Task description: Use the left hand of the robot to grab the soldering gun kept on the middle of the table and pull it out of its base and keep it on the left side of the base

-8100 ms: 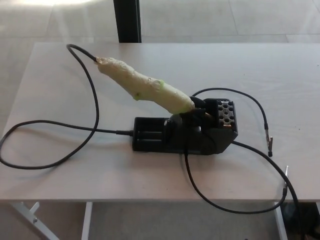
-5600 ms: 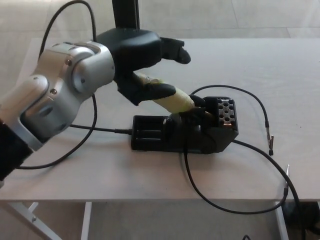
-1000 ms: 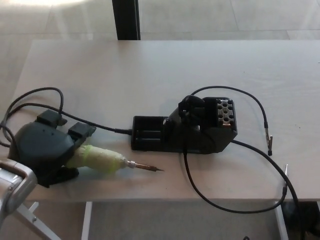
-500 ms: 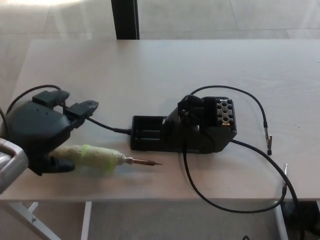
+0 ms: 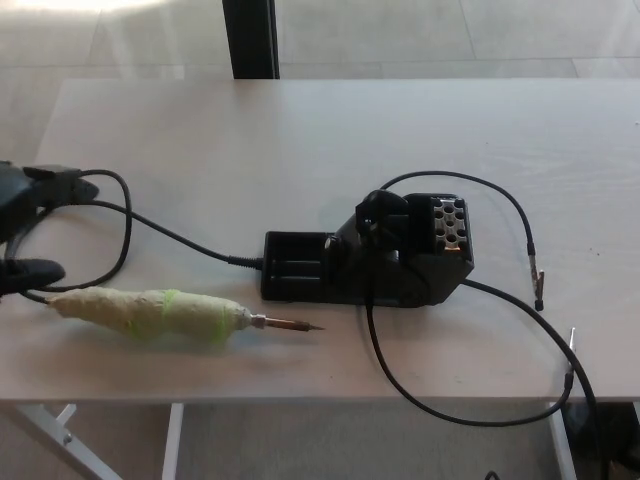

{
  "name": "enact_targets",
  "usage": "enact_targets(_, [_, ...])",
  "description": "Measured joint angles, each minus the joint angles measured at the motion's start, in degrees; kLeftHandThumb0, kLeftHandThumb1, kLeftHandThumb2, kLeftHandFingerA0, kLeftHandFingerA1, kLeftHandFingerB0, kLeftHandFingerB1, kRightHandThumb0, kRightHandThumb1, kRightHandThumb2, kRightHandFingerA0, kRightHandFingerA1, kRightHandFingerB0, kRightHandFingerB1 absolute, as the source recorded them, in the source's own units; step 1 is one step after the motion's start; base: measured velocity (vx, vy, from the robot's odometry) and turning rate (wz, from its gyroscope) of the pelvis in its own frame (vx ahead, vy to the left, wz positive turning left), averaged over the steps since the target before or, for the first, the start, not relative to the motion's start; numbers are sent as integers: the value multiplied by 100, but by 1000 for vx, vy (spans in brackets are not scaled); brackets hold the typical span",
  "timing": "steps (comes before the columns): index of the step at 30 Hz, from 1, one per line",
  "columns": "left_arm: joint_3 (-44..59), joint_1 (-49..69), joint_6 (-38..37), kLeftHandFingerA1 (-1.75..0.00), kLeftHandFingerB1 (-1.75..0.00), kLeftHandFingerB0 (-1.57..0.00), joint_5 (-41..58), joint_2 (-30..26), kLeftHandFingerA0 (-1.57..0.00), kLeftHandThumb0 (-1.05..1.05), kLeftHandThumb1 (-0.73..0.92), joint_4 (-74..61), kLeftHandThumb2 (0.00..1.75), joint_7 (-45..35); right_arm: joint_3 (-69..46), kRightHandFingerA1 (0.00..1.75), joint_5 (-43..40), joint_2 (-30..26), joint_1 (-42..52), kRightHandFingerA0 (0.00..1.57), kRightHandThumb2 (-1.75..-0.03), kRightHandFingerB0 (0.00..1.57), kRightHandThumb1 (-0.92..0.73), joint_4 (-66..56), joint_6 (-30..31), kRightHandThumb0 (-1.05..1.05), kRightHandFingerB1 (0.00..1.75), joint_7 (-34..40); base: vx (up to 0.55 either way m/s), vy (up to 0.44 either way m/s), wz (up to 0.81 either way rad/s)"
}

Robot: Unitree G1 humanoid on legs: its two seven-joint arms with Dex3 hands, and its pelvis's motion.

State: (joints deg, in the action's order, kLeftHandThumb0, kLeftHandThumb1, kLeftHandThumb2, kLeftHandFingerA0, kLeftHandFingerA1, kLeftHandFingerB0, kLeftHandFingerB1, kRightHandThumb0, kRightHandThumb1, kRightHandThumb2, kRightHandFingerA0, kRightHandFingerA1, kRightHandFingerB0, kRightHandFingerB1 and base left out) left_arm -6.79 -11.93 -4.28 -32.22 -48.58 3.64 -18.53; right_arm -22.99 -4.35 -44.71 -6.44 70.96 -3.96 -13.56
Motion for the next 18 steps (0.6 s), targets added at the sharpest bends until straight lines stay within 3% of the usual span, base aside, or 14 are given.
enact_targets(1, [274, 136, 4, -51, -43, -59, 153, 1, -68, -60, 76, 4, 63, -96, 0, 63, 0, 0, -1, 66, -107, 41, -27, 1, 1, -105, 35, 0, 0, 0, 0])
enact_targets(2, [392, 200, 5, -50, -46, -64, 216, 1, -77, -50, 77, 10, 64, -137, 0, 62, 0, 0, 0, 66, -104, 39, -29, 1, 1, -105, 35, 0, 0, 0, 0])
enact_targets(6, [1061, 569, 5, -54, -50, -70, 535, 91, -77, -40, 71, 141, 62, -236, 1, 62, 1, 0, 2, 64, -108, 39, -27, 6, 1, -105, 35, -1, 0, 0, 0])
enact_targets(7, [1157, 618, 5, -70, -62, -63, 580, 115, -69, -31, 76, 180, 62, -238, 1, 60, 1, 0, 2, 63, -111, 40, -29, 7, 1, -105, 35, 0, 0, 0, 0])
enact_targets(8, [1335, 709, 4, -90, -72, -70, 656, 162, -80, -30, 73, 258, 61, -238, 1, 63, 1, 0, 2, 67, -117, 40, -24, 7, 1, -105, 36, -1, 0, 0, 0])
enact_targets(9, [1476, 773, 4, -98, -71, -60, 703, 205, -76, -26, 74, 334, 62, -234, 1, 64, 2, 0, 2, 66, -114, 37, -26, 7, 1, -105, 36, 0, 0, 0, 0])
enact_targets(12, [1943, 1009, 5, -89, -68, -63, 897, 405, -77, -31, 69, 714, 60, -206, 1, 65, 2, 0, 4, 68, -117, 39, -25, 10, 1, -105, 35, -1, 0, 0, 0])
enact_targets(13, [2038, 1060, 5, -74, -61, -63, 934, 445, -71, -34, 69, 811, 59, -200, 1, 64, 2, 0, 4, 68, -120, 41, -23, 10, 1, -105, 36, -1, 0, 0, 0])
enact_targets(18, [2767, 1533, 64, -67, -58, -60, 1243, 931, -73, -36, 72, 1683, 60, -107, 1, 65, 2, 1, 9, 68, -117, 40, -25, 21, 2, -105, 36, 0, 0, 0, 0])
